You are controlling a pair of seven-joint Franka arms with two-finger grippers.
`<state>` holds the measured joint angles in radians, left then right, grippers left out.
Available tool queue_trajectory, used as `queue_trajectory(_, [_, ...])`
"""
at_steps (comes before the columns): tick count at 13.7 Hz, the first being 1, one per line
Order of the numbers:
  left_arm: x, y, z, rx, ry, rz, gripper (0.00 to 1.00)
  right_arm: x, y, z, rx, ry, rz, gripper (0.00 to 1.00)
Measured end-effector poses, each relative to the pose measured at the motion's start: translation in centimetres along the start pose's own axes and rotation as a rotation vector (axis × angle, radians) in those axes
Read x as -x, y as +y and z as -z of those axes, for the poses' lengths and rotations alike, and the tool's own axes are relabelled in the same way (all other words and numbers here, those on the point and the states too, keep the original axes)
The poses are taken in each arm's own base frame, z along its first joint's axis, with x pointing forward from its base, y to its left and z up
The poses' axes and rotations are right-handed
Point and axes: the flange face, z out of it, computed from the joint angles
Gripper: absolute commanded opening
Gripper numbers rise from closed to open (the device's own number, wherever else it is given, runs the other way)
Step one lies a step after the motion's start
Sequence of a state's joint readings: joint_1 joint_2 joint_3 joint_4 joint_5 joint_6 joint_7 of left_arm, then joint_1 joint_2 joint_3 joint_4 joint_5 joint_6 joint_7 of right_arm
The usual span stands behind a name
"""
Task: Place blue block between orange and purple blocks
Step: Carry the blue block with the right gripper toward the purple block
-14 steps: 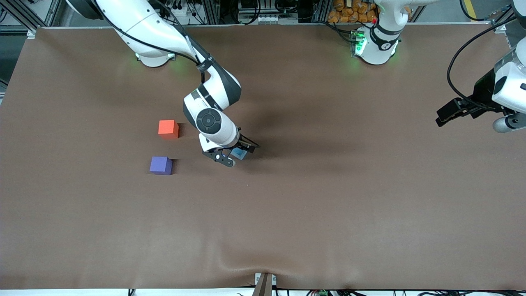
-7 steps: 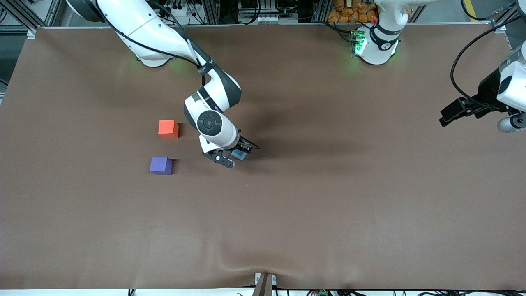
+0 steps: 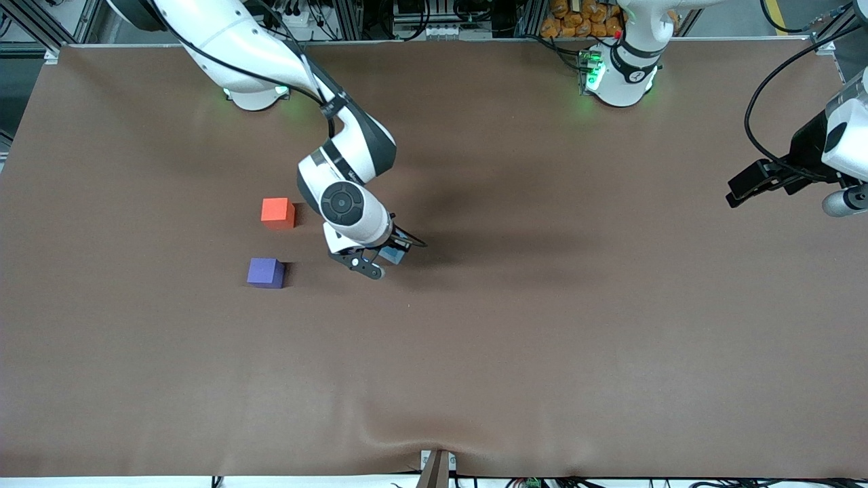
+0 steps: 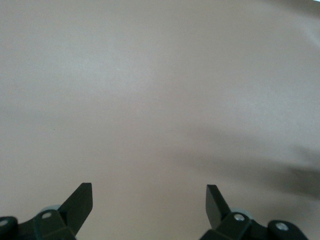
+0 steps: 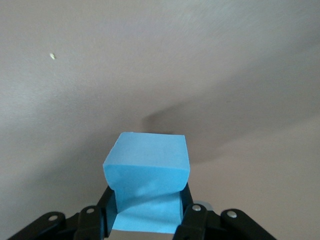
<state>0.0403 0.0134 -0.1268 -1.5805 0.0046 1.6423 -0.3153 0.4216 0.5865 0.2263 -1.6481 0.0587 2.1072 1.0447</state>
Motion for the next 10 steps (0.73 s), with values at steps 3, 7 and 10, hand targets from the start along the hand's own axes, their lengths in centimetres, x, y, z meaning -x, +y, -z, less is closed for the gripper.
queue_trajectory(3, [0.0,0.1,0.0,0.001,0.002,-0.002,1.00,-1.7,2.8,5.8,0.048,-0.025,0.099,0.42])
queue_trajectory(7, [0.0,0.1,0.0,0.001,0.003,-0.002,1.00,-5.1,8.6,9.9,0.082,-0.066,0.274,0.44])
queue_trajectory(10, [0.0,0.2,-0.1,0.000,0.001,-0.003,1.00,-7.8,14.2,9.8,0.089,-0.099,0.365,0.44])
